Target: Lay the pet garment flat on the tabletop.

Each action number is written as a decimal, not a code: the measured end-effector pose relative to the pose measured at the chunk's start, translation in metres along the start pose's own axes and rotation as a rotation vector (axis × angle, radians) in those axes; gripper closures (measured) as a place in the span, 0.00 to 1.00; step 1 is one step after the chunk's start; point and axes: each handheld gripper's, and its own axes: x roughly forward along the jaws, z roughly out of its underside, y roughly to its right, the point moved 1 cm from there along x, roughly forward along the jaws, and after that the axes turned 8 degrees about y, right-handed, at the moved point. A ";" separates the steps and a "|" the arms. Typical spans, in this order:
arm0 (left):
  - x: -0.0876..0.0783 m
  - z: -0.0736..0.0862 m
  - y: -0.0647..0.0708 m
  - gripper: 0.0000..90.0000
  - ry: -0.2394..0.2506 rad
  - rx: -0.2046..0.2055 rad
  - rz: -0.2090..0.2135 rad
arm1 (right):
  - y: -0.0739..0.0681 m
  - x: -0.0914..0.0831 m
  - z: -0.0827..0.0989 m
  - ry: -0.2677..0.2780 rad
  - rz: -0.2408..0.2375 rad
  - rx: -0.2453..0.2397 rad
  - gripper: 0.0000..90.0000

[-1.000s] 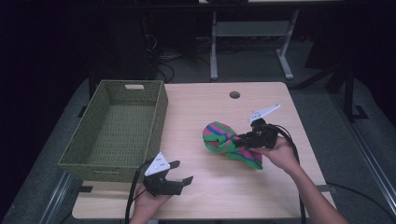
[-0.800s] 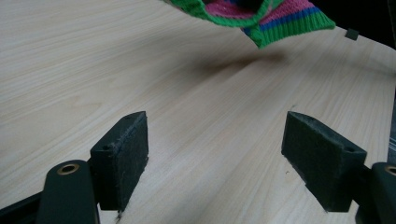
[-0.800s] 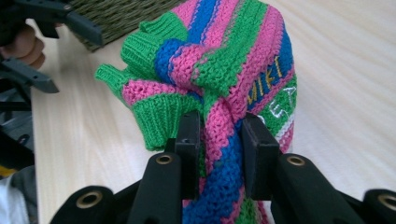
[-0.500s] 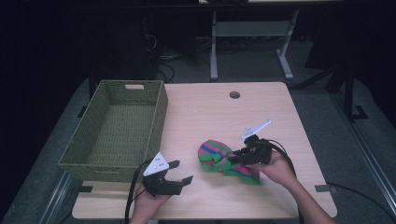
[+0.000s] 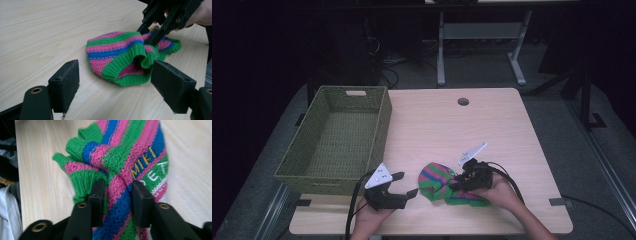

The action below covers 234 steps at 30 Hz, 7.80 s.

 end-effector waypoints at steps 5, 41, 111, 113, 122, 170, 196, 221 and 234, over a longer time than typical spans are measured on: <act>0.000 0.000 0.000 0.25 0.001 -0.002 0.002 | -0.007 0.003 0.004 0.009 -0.010 -0.043 0.56; -0.001 0.000 0.000 0.25 0.003 -0.005 0.000 | -0.047 0.029 -0.008 -0.023 -0.002 -0.253 0.60; 0.010 -0.002 0.010 0.25 0.024 0.025 0.057 | -0.034 -0.057 -0.044 0.228 0.008 -0.134 0.91; 0.011 -0.002 0.011 0.25 0.020 0.032 0.060 | -0.033 -0.061 -0.044 0.238 0.002 -0.130 0.91; 0.028 -0.004 0.011 0.26 -0.009 0.035 0.092 | -0.032 -0.077 -0.042 0.264 -0.012 -0.128 0.91; 0.077 -0.080 -0.008 0.91 -0.130 0.115 0.073 | 0.011 -0.092 -0.018 0.310 0.100 -0.015 0.90; 0.123 -0.069 -0.030 0.91 -0.217 -0.010 -0.020 | 0.078 -0.067 -0.018 0.282 0.191 0.134 0.89; 0.135 -0.075 -0.045 0.75 -0.214 -0.059 -0.095 | 0.104 -0.057 -0.015 0.290 0.283 0.210 0.73; 0.134 -0.071 -0.043 0.75 -0.251 -0.070 -0.038 | 0.098 -0.058 -0.005 0.219 0.304 0.160 0.67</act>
